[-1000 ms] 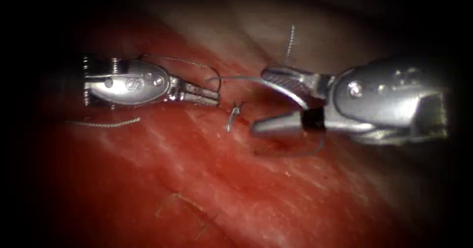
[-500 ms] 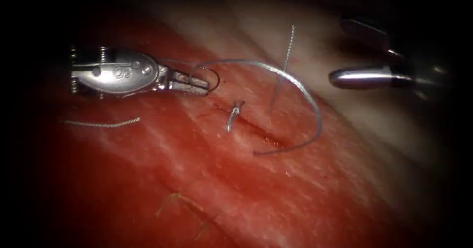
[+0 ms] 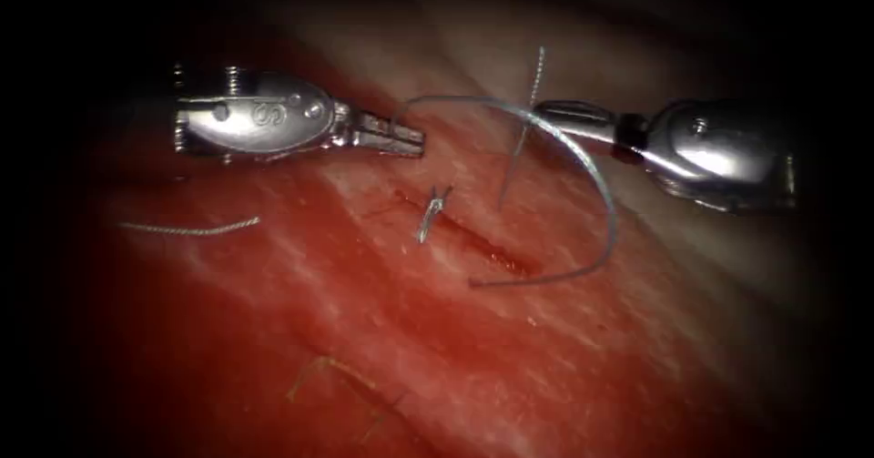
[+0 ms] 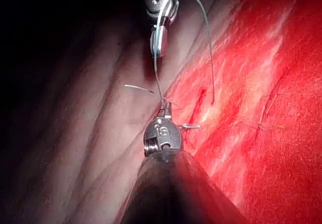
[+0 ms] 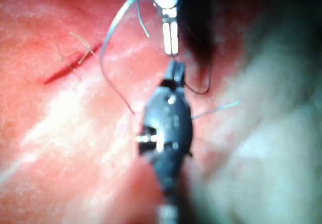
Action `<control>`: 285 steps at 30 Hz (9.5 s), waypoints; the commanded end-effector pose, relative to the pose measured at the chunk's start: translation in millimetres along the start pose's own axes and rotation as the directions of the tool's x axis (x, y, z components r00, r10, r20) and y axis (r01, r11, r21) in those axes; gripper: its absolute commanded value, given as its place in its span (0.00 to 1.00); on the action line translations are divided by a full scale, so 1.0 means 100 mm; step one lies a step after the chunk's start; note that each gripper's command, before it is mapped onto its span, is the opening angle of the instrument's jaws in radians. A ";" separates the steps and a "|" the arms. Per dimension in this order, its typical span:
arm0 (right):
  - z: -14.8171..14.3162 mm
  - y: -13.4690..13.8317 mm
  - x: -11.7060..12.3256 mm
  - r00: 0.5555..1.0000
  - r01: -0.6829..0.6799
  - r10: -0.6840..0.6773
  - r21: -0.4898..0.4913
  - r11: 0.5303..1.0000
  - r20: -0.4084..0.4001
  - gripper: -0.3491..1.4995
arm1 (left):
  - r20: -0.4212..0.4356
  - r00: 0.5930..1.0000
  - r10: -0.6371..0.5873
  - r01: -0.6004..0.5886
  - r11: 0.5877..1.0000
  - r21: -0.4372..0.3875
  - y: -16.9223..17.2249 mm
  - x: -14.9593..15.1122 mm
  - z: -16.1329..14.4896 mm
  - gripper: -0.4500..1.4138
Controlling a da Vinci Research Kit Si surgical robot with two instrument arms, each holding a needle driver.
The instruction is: Wound Closure
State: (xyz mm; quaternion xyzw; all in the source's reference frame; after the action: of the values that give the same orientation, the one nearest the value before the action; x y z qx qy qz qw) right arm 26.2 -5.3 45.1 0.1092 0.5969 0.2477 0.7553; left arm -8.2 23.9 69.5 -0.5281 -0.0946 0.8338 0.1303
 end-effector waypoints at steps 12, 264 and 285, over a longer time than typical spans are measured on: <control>0.053 -0.030 0.019 0.998 0.012 -0.008 0.064 0.998 -0.065 0.15 | 0.037 0.999 -0.001 -0.002 0.997 0.075 -0.009 -0.022 0.040 0.00; 0.034 -0.078 -0.162 0.891 0.448 -0.439 0.057 0.892 -0.117 0.00 | 0.388 0.917 0.090 -0.200 0.947 0.252 -0.299 -0.104 0.107 0.00; 0.027 -0.096 -0.147 0.876 0.470 -0.453 0.078 0.879 -0.163 0.00 | 0.372 0.925 0.082 -0.196 0.940 0.280 -0.336 -0.109 0.111 0.00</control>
State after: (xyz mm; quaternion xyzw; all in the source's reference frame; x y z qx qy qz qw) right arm 28.1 -20.0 53.5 -0.0113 0.6700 0.0314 0.7416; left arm -9.6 52.0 93.0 -0.3472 0.0534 0.9264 0.1356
